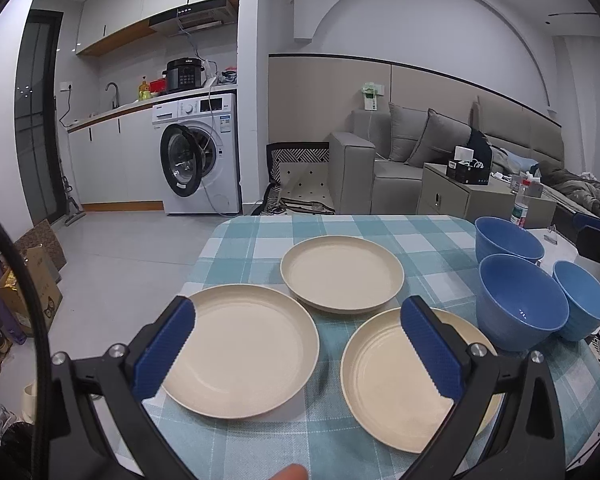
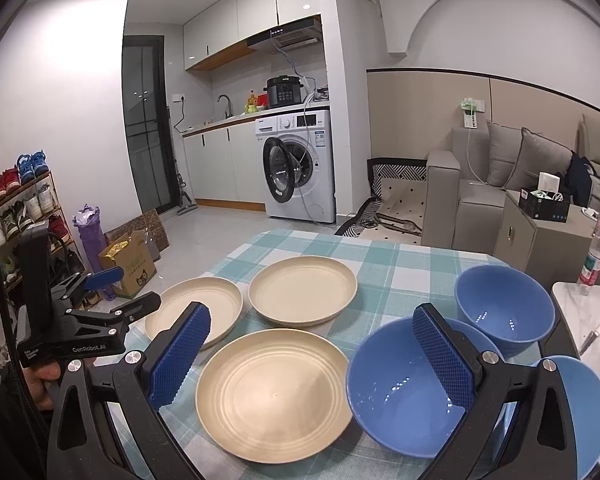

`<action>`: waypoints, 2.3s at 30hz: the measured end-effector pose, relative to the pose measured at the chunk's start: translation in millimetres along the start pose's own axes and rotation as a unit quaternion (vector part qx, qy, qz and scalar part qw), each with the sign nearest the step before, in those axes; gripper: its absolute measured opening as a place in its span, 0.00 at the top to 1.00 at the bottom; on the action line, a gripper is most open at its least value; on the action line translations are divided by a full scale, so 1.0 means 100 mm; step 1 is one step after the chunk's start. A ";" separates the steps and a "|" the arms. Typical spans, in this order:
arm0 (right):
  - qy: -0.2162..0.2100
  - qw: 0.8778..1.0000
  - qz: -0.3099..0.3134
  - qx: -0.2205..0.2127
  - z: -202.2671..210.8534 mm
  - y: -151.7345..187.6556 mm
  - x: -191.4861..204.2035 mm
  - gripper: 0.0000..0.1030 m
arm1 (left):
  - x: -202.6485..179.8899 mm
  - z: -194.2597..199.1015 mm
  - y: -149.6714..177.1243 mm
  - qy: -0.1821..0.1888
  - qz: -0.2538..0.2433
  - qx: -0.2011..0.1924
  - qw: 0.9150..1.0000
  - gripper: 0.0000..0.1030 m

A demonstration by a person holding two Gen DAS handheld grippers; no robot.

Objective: Organize plates and bowls
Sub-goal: 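Move both open tools forward toward the cream plates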

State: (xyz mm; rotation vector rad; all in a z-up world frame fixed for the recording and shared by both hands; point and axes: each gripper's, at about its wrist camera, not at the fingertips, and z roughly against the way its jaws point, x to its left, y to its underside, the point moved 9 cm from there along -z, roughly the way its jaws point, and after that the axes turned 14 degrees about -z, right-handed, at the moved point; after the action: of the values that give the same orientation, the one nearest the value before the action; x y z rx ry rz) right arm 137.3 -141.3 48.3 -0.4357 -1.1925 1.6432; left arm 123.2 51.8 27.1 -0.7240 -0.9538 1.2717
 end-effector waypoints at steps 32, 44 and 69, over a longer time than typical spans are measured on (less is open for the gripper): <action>0.008 0.996 -0.030 0.089 -1.21 -0.48 -0.09 0.00 | 0.39 -0.96 -0.21 0.028 0.030 0.062 0.997 0.00; 0.020 0.991 -0.030 0.126 -1.60 -0.49 -0.18 0.00 | 0.41 -1.31 -0.23 0.027 0.021 0.094 0.995 0.00; 0.043 0.978 -0.042 0.198 -2.27 -0.34 -0.41 0.00 | 0.29 -1.86 -0.19 0.064 0.002 0.147 0.987 0.00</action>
State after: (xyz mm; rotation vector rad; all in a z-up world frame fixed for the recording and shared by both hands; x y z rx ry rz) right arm 341.8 -65.7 -33.4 -0.1975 -0.7817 1.7182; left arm 299.0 88.4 -34.0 -0.5683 -0.6427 1.3173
